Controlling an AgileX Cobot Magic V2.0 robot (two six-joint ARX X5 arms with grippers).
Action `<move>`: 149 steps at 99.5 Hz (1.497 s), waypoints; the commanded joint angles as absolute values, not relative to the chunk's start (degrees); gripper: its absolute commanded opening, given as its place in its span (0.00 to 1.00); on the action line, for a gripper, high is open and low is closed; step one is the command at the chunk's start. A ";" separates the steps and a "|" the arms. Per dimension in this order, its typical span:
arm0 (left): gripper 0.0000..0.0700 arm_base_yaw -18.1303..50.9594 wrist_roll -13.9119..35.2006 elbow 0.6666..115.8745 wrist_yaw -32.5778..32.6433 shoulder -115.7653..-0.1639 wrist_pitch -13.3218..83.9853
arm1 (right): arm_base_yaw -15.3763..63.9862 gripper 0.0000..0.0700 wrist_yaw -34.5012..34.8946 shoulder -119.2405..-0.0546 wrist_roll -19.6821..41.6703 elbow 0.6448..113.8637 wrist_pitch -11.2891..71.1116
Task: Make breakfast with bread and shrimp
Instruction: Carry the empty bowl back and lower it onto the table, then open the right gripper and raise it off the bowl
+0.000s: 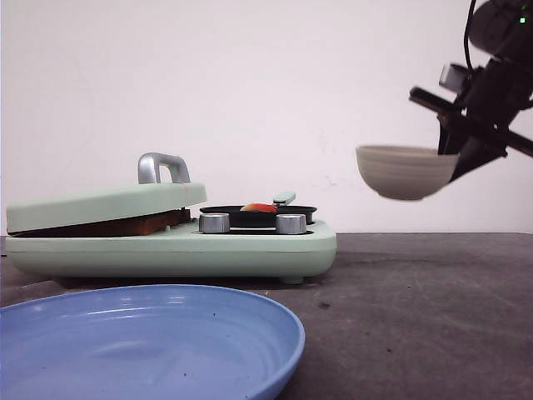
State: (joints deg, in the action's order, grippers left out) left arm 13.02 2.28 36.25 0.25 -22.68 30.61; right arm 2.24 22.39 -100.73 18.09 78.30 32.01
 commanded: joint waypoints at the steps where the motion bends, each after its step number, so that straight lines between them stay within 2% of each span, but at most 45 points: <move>1: 0.50 13.13 2.42 36.32 0.47 -22.68 29.98 | 2.44 0.00 22.90 -103.11 16.91 79.72 32.14; 46: 0.50 13.13 2.42 36.32 0.47 -22.68 30.30 | 2.50 0.00 22.50 -111.70 15.84 79.72 31.29; 101: 0.50 13.13 2.39 36.32 0.47 -22.68 30.41 | 2.87 0.03 22.65 -112.01 15.55 79.72 30.22; 106: 0.50 13.13 2.39 36.32 0.47 -22.68 30.44 | 2.90 0.07 22.65 -112.01 15.42 79.72 30.13; 119: 0.50 13.13 2.39 36.32 0.47 -22.68 30.46 | 2.87 0.30 22.68 -112.01 15.44 79.72 30.35; 124: 0.50 13.13 2.42 36.32 0.47 -22.68 30.44 | 2.87 0.36 22.68 -112.01 15.44 79.72 30.50; 131: 0.50 13.13 2.39 36.32 0.47 -22.68 30.44 | 2.85 0.40 22.68 -111.94 15.44 79.72 30.17; 149: 0.50 13.13 2.39 36.32 0.47 -22.70 30.81 | 2.00 0.40 22.70 -109.97 15.44 80.73 29.82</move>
State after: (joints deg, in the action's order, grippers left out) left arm 13.02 2.28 36.25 0.25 -22.68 31.03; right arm 2.35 22.50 -111.09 16.25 78.85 30.55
